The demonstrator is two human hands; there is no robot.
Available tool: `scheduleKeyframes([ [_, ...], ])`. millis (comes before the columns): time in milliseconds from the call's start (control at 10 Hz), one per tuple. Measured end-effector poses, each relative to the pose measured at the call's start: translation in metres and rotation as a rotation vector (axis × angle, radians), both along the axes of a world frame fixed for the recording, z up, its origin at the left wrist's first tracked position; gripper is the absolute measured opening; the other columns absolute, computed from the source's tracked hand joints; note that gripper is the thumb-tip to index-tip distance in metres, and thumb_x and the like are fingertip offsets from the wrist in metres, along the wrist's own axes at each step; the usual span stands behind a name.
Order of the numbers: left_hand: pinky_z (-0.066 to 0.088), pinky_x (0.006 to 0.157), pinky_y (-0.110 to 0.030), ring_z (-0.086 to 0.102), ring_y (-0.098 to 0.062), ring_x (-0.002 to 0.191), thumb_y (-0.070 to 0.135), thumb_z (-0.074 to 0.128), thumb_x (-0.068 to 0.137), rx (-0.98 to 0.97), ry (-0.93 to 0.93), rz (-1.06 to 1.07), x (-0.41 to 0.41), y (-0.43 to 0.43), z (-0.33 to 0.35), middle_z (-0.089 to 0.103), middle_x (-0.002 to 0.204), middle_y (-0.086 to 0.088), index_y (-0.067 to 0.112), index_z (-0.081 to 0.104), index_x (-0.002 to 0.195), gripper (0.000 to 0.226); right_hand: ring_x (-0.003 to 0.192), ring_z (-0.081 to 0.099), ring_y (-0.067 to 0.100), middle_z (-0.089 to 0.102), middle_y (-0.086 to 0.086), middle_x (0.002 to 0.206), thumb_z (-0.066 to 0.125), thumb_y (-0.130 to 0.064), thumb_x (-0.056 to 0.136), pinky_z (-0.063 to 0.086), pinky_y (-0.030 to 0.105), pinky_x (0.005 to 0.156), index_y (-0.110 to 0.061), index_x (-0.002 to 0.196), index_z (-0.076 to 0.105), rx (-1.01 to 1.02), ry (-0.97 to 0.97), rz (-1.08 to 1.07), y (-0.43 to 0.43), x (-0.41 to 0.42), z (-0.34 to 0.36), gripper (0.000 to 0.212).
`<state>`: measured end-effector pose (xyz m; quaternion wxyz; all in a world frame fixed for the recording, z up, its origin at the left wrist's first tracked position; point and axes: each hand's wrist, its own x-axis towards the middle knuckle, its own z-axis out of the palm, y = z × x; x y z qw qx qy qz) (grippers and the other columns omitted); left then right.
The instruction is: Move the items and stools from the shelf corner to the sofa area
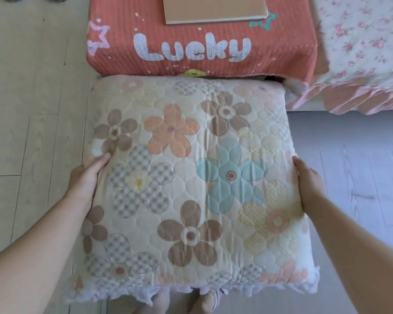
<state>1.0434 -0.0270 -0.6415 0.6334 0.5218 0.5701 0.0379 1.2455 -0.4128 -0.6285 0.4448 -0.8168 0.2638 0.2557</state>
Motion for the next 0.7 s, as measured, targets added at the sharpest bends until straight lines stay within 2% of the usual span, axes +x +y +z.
scheduleKeyframes([
  [100,0.052,0.085,-0.034,0.067,-0.023,0.093,0.034,0.072,0.077,-0.004,0.025,0.065,0.003,-0.004,-0.044,0.071,0.097,-0.004,0.021,0.072,0.093,0.020,0.083,0.056,0.025,0.063,0.021,0.092,0.051,-0.057,0.068,0.050,0.047,0.083,0.007,0.104,0.059,-0.011,0.014,-0.033,0.006,0.004,-0.041,0.074],
  [200,0.050,0.067,-0.024,0.066,-0.013,0.083,0.033,0.069,0.082,0.016,0.031,0.108,0.009,-0.006,-0.072,0.068,0.090,0.005,0.021,0.070,0.099,0.021,0.091,0.060,0.028,0.062,0.024,0.115,0.048,-0.059,0.070,0.046,0.052,0.096,0.000,0.104,0.061,-0.028,0.011,-0.034,0.009,0.004,-0.070,0.069],
  [300,0.050,0.060,-0.019,0.065,-0.008,0.081,0.036,0.068,0.082,0.032,0.026,0.074,0.015,-0.006,-0.083,0.067,0.089,0.008,0.024,0.067,0.106,0.027,0.097,0.059,0.030,0.063,0.018,0.110,0.042,-0.059,0.078,0.046,0.047,0.093,-0.007,0.101,0.061,-0.084,0.008,0.024,0.011,0.009,-0.084,0.061],
  [400,0.051,0.071,-0.022,0.065,-0.014,0.088,0.044,0.066,0.081,0.048,0.069,0.008,0.008,-0.005,-0.086,0.068,0.093,0.008,0.029,0.066,0.107,0.030,0.095,0.054,0.027,0.058,0.006,0.091,0.037,-0.058,0.086,0.043,0.040,0.084,-0.009,0.099,0.057,-0.150,-0.017,0.053,0.007,0.008,-0.092,0.054],
  [500,0.049,0.091,-0.037,0.062,-0.025,0.105,0.065,0.061,0.073,0.082,0.186,-0.054,0.004,-0.001,-0.085,0.067,0.114,-0.001,0.028,0.063,0.119,0.059,0.093,0.050,0.025,0.055,0.004,0.090,0.033,-0.058,0.090,0.038,0.036,0.081,-0.011,0.104,0.056,-0.197,-0.003,0.084,0.005,0.003,-0.091,0.054],
  [600,0.044,0.094,-0.041,0.055,-0.033,0.117,0.064,0.049,0.083,0.131,0.355,-0.078,0.008,-0.011,-0.069,0.057,0.130,-0.011,0.016,0.051,0.133,0.069,0.090,0.049,0.023,0.054,0.007,0.096,0.030,-0.062,0.085,0.037,0.035,0.079,-0.018,0.104,0.052,-0.247,0.022,0.165,0.011,-0.003,-0.070,0.052],
  [700,0.041,0.096,-0.042,0.050,-0.035,0.123,0.058,0.049,0.087,0.166,0.414,-0.098,0.010,-0.023,-0.051,0.052,0.136,-0.011,0.011,0.045,0.134,0.067,0.108,0.055,0.030,0.059,0.016,0.119,0.045,-0.053,0.083,0.042,0.040,0.089,-0.019,0.128,0.048,-0.286,0.065,0.221,0.019,-0.009,-0.048,0.056],
])
